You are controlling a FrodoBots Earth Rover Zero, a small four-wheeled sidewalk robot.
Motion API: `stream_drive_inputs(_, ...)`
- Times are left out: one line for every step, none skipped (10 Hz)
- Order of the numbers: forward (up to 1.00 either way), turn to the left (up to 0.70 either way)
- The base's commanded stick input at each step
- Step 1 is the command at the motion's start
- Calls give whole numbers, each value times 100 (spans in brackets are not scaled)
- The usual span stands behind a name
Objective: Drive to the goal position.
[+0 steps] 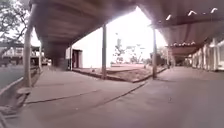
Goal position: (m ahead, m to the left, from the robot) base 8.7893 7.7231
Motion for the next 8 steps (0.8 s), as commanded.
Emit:
stream_drive_inputs(85,0)
stream_drive_inputs(85,0)
stream_drive_inputs(85,0)
stream_drive_inputs(85,0)
stream_drive_inputs(85,0)
stream_drive_inputs(85,0)
stream_drive_inputs(85,29)
stream_drive_inputs(85,34)
